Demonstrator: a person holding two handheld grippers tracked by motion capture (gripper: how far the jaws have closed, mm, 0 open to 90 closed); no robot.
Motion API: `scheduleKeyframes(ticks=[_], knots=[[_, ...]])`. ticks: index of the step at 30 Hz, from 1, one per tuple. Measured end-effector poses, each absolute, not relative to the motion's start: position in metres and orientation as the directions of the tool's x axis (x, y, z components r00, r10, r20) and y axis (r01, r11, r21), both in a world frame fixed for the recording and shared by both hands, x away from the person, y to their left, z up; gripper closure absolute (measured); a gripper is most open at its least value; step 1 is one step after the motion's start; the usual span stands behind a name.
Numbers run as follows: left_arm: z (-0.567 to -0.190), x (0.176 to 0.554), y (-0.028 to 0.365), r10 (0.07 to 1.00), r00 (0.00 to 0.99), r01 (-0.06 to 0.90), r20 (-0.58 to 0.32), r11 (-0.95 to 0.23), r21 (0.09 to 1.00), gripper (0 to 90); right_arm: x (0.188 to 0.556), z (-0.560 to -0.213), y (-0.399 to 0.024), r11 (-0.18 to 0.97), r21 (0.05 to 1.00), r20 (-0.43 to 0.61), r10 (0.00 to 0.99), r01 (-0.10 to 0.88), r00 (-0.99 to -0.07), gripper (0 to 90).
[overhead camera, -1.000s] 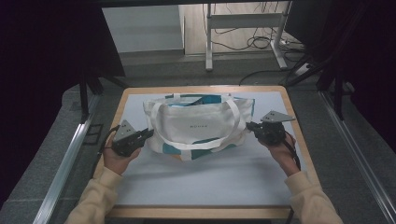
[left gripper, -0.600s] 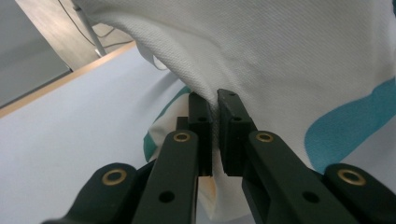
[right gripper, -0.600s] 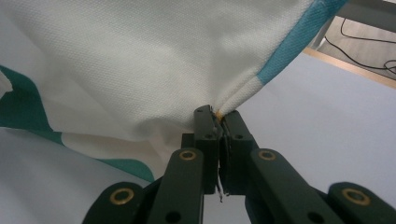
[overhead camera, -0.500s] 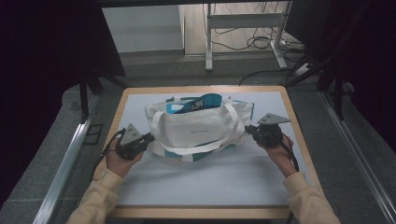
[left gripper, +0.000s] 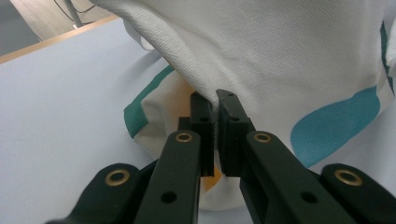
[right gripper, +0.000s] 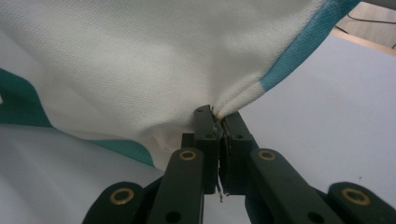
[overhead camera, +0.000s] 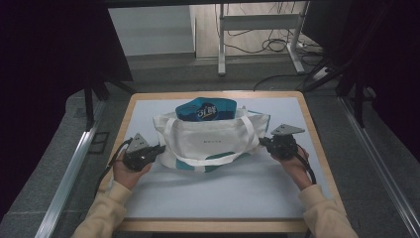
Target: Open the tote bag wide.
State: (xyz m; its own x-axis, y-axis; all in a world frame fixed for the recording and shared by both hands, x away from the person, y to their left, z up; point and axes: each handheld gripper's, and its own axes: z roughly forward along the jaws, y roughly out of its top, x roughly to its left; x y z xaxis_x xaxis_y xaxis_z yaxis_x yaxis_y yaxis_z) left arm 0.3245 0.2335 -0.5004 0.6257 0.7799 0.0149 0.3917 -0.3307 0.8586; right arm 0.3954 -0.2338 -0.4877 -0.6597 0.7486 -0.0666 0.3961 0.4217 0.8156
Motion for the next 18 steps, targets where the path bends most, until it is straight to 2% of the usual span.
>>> scheduleKeyframes(ticks=[18], knots=[[-0.512, 0.323, 0.227, 0.783, 0.622, 0.428, 0.014, -0.355, 0.832, 86.9, 0.392, -0.508, -0.233, 0.410, 0.801, -0.027, 0.753, 0.436, -0.657, 86.2]])
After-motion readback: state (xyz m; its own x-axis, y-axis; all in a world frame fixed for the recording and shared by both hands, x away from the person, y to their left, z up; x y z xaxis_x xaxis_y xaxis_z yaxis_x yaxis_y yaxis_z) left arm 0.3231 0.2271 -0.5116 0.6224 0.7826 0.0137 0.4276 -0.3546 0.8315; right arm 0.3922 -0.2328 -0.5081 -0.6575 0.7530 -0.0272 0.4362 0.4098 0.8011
